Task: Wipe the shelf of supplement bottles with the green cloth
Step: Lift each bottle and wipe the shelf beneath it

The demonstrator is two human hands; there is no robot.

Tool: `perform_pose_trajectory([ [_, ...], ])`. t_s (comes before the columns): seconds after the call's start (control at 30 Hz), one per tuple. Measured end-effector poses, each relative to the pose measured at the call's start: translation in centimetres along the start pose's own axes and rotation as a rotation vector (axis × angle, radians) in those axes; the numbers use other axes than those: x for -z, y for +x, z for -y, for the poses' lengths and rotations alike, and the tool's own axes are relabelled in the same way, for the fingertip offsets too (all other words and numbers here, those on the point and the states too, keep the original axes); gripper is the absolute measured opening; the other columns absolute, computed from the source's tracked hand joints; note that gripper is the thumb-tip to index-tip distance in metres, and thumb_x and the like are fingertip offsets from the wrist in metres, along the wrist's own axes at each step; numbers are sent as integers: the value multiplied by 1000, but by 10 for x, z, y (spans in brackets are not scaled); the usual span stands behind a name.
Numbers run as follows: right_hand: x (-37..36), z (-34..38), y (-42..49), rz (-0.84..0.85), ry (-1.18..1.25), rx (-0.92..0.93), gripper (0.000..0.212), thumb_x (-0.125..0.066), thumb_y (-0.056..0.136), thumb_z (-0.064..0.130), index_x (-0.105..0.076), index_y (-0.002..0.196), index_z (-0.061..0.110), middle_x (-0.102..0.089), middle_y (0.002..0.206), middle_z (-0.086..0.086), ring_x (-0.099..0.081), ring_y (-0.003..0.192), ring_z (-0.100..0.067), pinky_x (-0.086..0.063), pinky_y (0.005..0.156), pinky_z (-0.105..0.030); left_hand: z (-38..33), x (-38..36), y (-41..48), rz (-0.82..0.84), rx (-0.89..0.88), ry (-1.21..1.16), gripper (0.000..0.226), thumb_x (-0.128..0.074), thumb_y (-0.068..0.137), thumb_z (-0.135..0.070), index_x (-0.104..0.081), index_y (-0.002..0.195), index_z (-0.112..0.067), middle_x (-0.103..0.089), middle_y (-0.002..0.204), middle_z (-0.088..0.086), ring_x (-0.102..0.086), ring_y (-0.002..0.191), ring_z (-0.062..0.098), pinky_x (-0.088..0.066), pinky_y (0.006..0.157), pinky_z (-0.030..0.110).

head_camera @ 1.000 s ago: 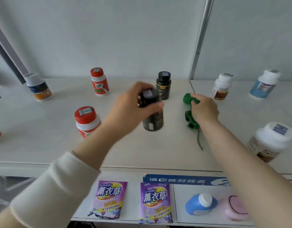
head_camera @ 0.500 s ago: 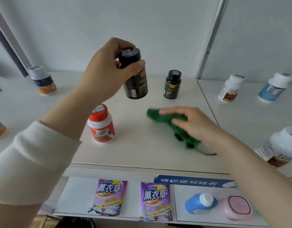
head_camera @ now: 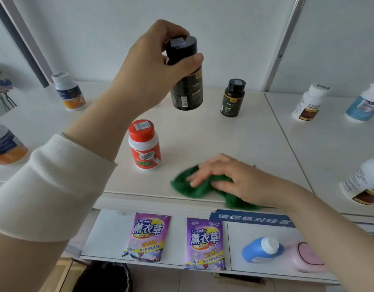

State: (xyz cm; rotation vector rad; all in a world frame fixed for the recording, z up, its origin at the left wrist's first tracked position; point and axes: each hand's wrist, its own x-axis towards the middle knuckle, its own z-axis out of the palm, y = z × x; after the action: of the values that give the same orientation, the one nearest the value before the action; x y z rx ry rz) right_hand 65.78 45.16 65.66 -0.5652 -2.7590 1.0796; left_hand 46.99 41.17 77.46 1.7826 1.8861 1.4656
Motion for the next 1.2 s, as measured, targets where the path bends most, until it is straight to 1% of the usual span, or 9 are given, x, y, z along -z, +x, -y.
perform_pose_trajectory([
  [0.13, 17, 10, -54, 132, 173, -64, 37, -49, 88, 17, -63, 98, 50, -64, 109, 18, -54, 111, 1, -40, 97, -14, -6, -14, -9, 53, -12, -25, 35, -62, 81, -31, -51, 113, -20, -63, 115, -6, -61, 106, 13, -50, 90, 29],
  [0.27, 64, -11, -50, -401, 210, -219, 46, -47, 92, 9, -63, 98, 52, -65, 101, 33, -60, 96, 8, -39, 75, 5, -8, -29, -16, 119, -10, -72, 36, -63, 81, -29, -52, 113, -18, -64, 115, -2, -61, 105, 18, -48, 94, 41],
  [0.37, 73, -38, -26, -560, 10, -423, 38, -43, 94, 9, -59, 115, 36, -56, 128, 13, -50, 115, -7, -32, 91, -4, -10, -37, -18, 143, -8, -94, 35, -64, 81, -29, -52, 112, -18, -64, 115, -1, -61, 106, 18, -49, 95, 42],
  [0.57, 15, -17, -35, -277, -70, -215, 40, -46, 92, 9, -57, 107, 45, -46, 101, 39, -41, 108, -1, -29, 92, -14, -9, -46, -20, 163, -5, -118, 33, -64, 80, -29, -52, 110, -22, -63, 116, -2, -61, 108, 17, -48, 96, 41],
  [0.7, 0, 9, -70, -15, 98, -62, 44, -50, 87, 13, -60, 95, 55, -61, 111, 22, -50, 111, 4, -35, 98, -11, -9, -51, -21, 169, -7, -118, 34, -64, 81, -28, -51, 112, -22, -63, 117, -1, -60, 109, 18, -48, 96, 42],
  [0.8, 27, 3, -68, -176, 324, -88, 41, -48, 88, 10, -63, 97, 46, -65, 108, 27, -56, 109, 6, -38, 93, -8, -12, -49, -22, 155, -4, -118, 35, -64, 81, -28, -52, 113, -20, -63, 117, -1, -60, 109, 18, -48, 96, 42],
  [0.93, 53, -29, -14, -509, 84, -348, 37, -43, 94, 10, -60, 114, 36, -52, 132, 10, -44, 124, -10, -29, 100, -20, -16, -44, -23, 122, -1, -76, 36, -64, 81, -28, -52, 114, -18, -64, 116, -2, -60, 108, 16, -48, 95, 40],
  [1.07, 16, -22, 24, -352, -101, -226, 35, -47, 92, 7, -60, 119, 26, -53, 134, 3, -43, 121, -19, -31, 107, -34, -15, -42, -25, 99, 7, -47, 36, -64, 81, -28, -53, 113, -19, -65, 114, -3, -61, 106, 15, -49, 94, 38],
  [1.2, -12, 6, -12, -119, -39, 4, 35, -50, 89, 5, -65, 107, 32, -63, 115, 19, -44, 103, -4, -29, 96, -14, -10, -45, -27, 95, 36, -48, 35, -65, 80, -26, -53, 112, -18, -65, 113, -2, -61, 106, 17, -49, 94, 41],
])
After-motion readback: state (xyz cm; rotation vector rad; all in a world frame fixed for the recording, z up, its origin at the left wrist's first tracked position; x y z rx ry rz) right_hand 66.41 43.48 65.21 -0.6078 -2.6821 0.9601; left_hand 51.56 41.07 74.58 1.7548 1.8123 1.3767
